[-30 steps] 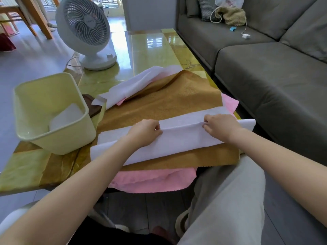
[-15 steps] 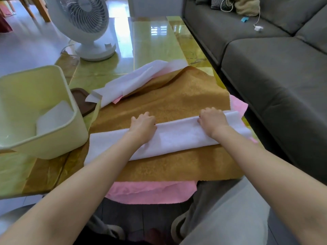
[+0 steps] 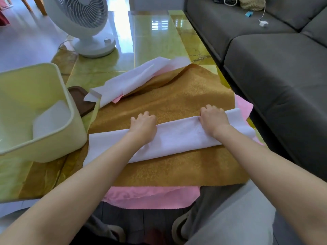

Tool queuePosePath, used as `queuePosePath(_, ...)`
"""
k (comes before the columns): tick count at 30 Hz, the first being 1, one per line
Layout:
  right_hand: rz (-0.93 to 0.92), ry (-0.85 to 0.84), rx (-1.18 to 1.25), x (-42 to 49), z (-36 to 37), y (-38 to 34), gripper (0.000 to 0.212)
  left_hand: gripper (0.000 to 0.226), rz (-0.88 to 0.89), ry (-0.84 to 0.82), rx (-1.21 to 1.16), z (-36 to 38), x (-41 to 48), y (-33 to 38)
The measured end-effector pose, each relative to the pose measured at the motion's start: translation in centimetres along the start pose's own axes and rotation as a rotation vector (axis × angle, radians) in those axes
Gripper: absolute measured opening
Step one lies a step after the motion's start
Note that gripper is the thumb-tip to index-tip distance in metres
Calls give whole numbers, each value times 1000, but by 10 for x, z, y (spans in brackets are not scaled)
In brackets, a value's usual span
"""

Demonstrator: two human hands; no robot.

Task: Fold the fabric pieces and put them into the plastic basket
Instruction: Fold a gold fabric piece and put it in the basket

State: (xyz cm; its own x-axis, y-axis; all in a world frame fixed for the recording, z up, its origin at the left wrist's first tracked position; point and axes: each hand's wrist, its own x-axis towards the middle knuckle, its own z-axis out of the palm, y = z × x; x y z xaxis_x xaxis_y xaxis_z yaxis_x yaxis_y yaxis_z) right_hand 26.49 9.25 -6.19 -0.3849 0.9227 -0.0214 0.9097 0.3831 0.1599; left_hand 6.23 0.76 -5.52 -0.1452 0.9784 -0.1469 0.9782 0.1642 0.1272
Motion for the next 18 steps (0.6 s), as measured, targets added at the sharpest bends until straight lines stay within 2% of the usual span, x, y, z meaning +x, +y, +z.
queuePosePath(3,18,23,9,-3,-2,-3,19,20,-21,22,23,1,1,1)
queuePosePath(8,-86,48,171,-17,-7,-31,30,8,-9,206,17,10,-7,1)
queuePosePath(11,-251,-16,380,-34,-11,-67,31,13,-62,171,-68,17,-15,1)
queuePosePath(14,-398,-61,468,-51,-12,-100,34,20,-104,163,-35,22,-23,-9)
queuePosePath(18,-402,-135,412,-53,-6,-120,43,29,-97,128,-58,23,-43,-33)
